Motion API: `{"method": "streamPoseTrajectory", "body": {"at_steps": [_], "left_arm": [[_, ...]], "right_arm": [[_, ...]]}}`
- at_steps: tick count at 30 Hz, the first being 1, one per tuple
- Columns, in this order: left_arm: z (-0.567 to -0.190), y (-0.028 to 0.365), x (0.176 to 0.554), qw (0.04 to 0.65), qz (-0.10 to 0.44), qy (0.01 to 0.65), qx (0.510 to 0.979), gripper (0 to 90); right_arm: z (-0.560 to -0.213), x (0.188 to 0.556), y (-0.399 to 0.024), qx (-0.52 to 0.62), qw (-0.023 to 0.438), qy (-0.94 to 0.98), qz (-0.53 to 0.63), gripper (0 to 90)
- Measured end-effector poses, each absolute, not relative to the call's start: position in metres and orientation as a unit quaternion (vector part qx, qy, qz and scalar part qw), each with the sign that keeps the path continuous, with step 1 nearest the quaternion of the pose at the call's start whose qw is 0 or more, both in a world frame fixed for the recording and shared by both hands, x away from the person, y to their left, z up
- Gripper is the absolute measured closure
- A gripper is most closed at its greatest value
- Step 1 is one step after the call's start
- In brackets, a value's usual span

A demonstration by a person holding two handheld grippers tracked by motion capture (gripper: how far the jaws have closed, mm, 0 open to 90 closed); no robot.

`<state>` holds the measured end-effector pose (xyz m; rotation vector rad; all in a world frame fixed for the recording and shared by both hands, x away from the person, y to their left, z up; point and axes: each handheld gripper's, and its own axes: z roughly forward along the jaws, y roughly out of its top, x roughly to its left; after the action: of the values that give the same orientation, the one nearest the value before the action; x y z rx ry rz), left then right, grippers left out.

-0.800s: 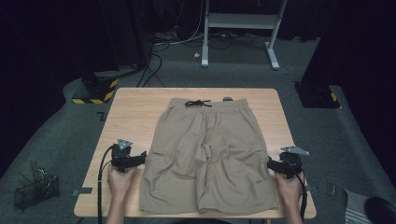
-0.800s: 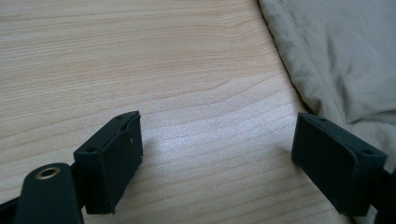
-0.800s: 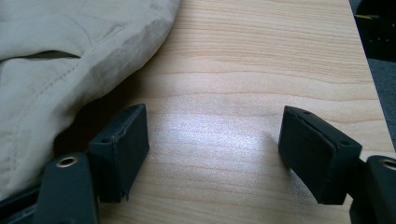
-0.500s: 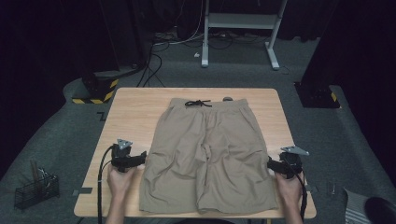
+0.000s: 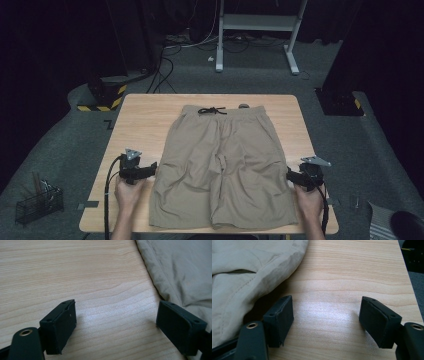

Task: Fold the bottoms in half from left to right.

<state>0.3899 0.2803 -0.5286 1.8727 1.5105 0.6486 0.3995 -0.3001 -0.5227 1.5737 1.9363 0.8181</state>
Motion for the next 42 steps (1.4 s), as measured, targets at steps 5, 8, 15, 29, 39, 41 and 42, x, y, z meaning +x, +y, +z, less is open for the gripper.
{"method": "streamPoseTrajectory", "body": {"at_steps": [5, 8, 15, 29, 39, 41, 42], "left_arm": [[-0.529, 0.278, 0.390, 0.315, 0.250, 0.574, 0.713, 16.9], [-0.529, 0.278, 0.390, 0.314, 0.251, 0.575, 0.713, 17.2], [-0.529, 0.277, 0.390, 0.311, 0.254, 0.576, 0.711, 17.6], [-0.520, 0.279, 0.386, 0.351, 0.234, 0.575, 0.701, 21.8], [-0.499, 0.264, 0.392, 0.392, 0.218, 0.536, 0.715, 22.0], [-0.495, 0.258, 0.393, 0.408, 0.207, 0.528, 0.715, 22.6], [-0.495, 0.258, 0.393, 0.408, 0.207, 0.528, 0.715, 22.3]], "right_arm": [[-0.523, 0.401, -0.300, 0.582, 0.253, 0.711, 0.303, 27.9], [-0.523, 0.401, -0.300, 0.583, 0.255, 0.710, 0.302, 28.1], [-0.523, 0.401, -0.300, 0.582, 0.254, 0.711, 0.303, 28.5], [-0.519, 0.398, -0.295, 0.558, 0.268, 0.721, 0.311, 40.9], [-0.505, 0.391, -0.301, 0.563, 0.260, 0.699, 0.357, 43.4], [-0.501, 0.391, -0.299, 0.560, 0.256, 0.698, 0.366, 44.5], [-0.501, 0.391, -0.299, 0.560, 0.256, 0.698, 0.366, 44.5]]}}
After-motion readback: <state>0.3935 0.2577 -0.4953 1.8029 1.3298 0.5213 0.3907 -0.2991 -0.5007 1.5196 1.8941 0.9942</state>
